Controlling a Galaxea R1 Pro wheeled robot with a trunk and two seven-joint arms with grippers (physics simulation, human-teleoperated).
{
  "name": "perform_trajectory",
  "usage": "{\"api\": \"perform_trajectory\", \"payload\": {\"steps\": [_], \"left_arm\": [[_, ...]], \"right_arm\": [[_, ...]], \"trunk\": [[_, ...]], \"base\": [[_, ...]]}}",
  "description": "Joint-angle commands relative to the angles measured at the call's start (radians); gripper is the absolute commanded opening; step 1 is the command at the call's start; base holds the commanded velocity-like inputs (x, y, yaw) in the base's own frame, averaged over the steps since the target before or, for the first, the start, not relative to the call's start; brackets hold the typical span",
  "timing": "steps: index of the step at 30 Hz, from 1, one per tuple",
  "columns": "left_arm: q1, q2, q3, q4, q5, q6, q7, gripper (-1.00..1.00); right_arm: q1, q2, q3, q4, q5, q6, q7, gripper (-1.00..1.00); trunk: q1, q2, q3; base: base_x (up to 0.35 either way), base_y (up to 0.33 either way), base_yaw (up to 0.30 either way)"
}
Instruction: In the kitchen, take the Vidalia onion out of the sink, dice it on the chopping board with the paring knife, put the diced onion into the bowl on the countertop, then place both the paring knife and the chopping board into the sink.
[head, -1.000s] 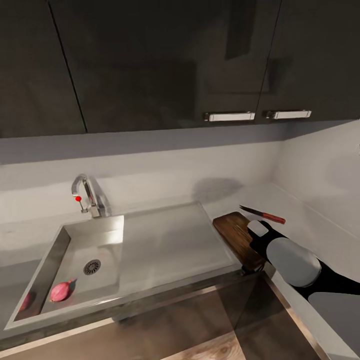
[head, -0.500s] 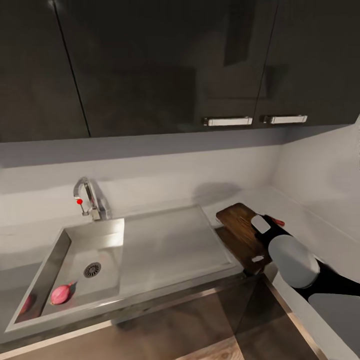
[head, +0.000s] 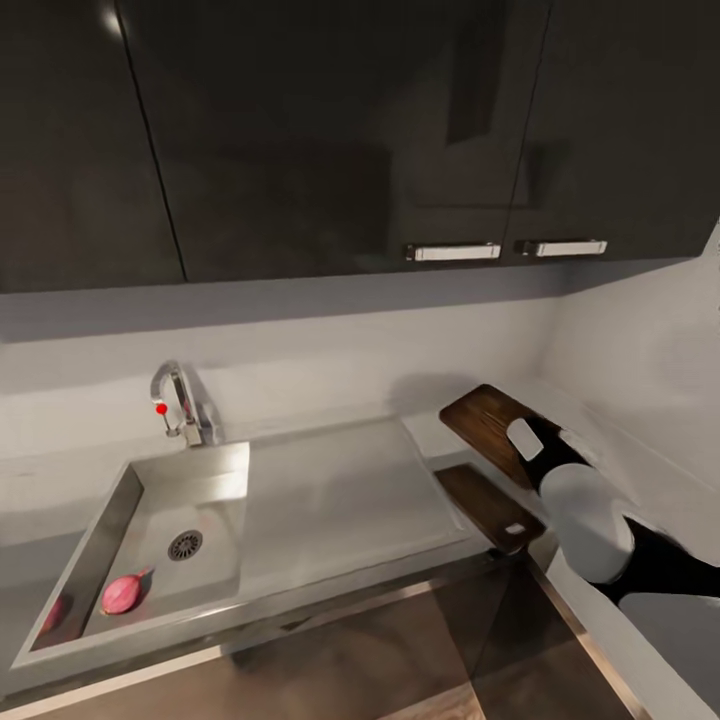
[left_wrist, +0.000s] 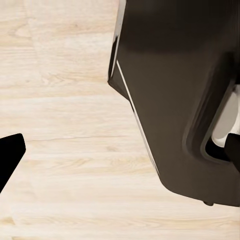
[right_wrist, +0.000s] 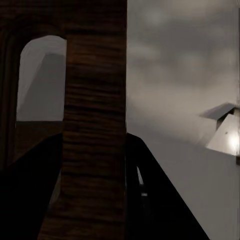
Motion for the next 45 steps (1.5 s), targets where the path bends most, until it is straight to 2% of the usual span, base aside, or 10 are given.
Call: {"api": "perform_trajectory", "payload": {"steps": [1, 5, 14, 17, 19, 22, 27, 30, 38, 45], "left_arm": [[-0.001, 0.0, 0.004, 0.002, 0.003, -0.006, -0.002, 1.0], [-0.001, -0.001, 0.003, 0.002, 0.003, -0.02, -0.002, 1.0], [-0.001, -0.005, -0.003, 0.004, 0.0, -0.052, -0.001, 1.0], [-0.001, -0.006, -0.004, 0.005, -0.002, -0.053, -0.001, 1.0], [-0.001, -0.007, -0.004, 0.005, -0.002, -0.054, -0.001, 1.0], [-0.001, -0.007, -0.003, 0.005, 0.0, -0.054, -0.001, 1.0], [-0.001, -0.006, -0.001, 0.005, 0.001, -0.054, -0.001, 1.0], [-0.001, -0.006, 0.0, 0.004, 0.001, -0.054, -0.001, 1.0], [-0.001, -0.006, 0.001, 0.003, 0.001, -0.054, -0.001, 1.0], [-0.001, -0.006, 0.001, 0.002, 0.001, -0.054, -0.001, 1.0]], "right_arm": [[0.0, 0.0, 0.039, -0.002, -0.003, 0.01, -0.004, -1.0], [0.0, 0.002, 0.147, -0.003, -0.005, 0.011, 0.001, -1.0], [0.0, 0.003, 0.199, -0.001, -0.002, 0.016, 0.177, -1.0], [0.0, 0.015, 0.259, 0.0, 0.001, 0.019, 0.198, -1.0], [0.0, 0.024, 0.33, 0.0, 0.002, 0.022, 0.241, -1.0], [0.0, 0.027, 0.367, 0.001, 0.002, 0.026, 0.291, -1.0], [0.0, 0.039, 0.384, 0.005, 0.007, 0.046, 0.364, -1.0], [0.0, 0.046, 0.419, 0.014, 0.085, 0.049, 0.472, -1.0], [0.0, 0.086, 0.425, 0.016, 0.11, 0.049, 0.493, -1.0], [0.0, 0.093, 0.425, 0.016, 0.11, 0.05, 0.494, -1.0]], "trunk": [[0.001, -0.002, 0.0], [0.001, -0.002, 0.005], [0.001, -0.002, 0.007], [0.001, -0.002, 0.007], [0.001, -0.002, 0.007], [0.001, -0.002, 0.007], [0.001, -0.002, 0.007], [0.001, -0.002, 0.007], [0.001, -0.002, 0.007], [0.001, -0.002, 0.007]], "base": [[0.0, 0.0, 0.0], [0.0, 0.0, 0.0], [0.0, 0.0, 0.0], [0.0, 0.0, 0.0], [-0.014, 0.0, 0.0], [-0.091, 0.0, 0.0], [-0.224, 0.078, 0.0], [-0.267, 0.159, 0.0], [-0.248, 0.208, 0.001], [-0.168, 0.259, 0.182]]}}
